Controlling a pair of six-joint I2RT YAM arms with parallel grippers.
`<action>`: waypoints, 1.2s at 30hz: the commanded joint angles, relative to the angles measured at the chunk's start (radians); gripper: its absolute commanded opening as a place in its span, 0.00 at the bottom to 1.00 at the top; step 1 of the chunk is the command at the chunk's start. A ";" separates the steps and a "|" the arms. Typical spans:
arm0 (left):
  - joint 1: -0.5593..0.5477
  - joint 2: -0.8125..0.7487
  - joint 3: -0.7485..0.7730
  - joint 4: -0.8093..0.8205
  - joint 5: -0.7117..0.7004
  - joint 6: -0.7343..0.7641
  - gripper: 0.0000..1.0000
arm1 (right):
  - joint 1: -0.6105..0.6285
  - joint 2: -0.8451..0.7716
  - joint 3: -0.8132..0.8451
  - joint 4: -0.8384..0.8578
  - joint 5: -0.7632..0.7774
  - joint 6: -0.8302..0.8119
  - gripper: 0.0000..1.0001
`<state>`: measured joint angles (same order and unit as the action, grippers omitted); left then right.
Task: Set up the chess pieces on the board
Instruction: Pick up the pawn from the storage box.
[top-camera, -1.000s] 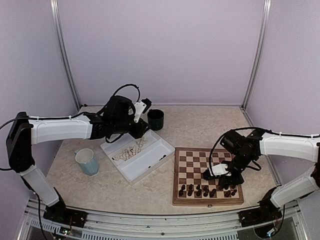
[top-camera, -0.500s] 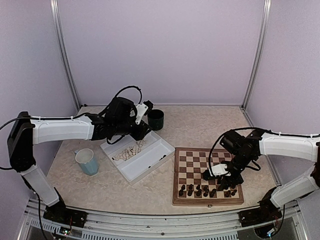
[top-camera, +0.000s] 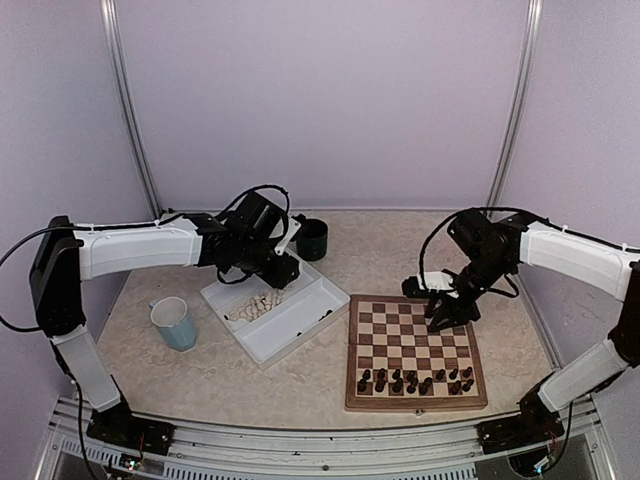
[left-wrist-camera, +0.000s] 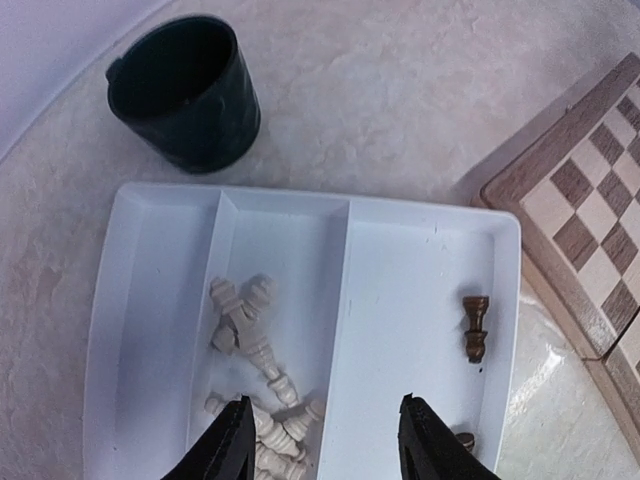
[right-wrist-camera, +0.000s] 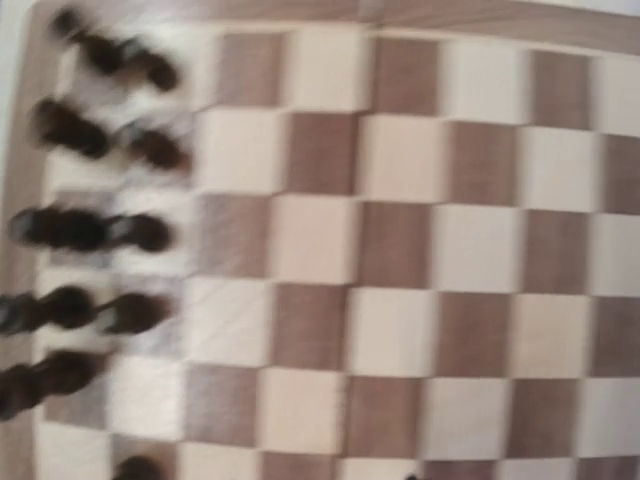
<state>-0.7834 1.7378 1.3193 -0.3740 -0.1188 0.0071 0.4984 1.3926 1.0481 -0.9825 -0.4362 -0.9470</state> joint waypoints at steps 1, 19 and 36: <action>0.034 0.050 -0.018 -0.196 0.103 -0.045 0.49 | -0.059 0.083 0.085 0.006 -0.085 0.053 0.35; 0.020 0.234 -0.030 -0.143 0.445 0.073 0.51 | -0.073 0.256 0.224 0.062 -0.057 0.189 0.36; 0.016 0.298 0.055 0.073 0.212 -0.143 0.46 | -0.073 0.247 0.198 0.114 -0.085 0.203 0.36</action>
<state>-0.7967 2.0140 1.3205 -0.3840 0.1211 -0.0647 0.4305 1.6516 1.2602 -0.8890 -0.5014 -0.7597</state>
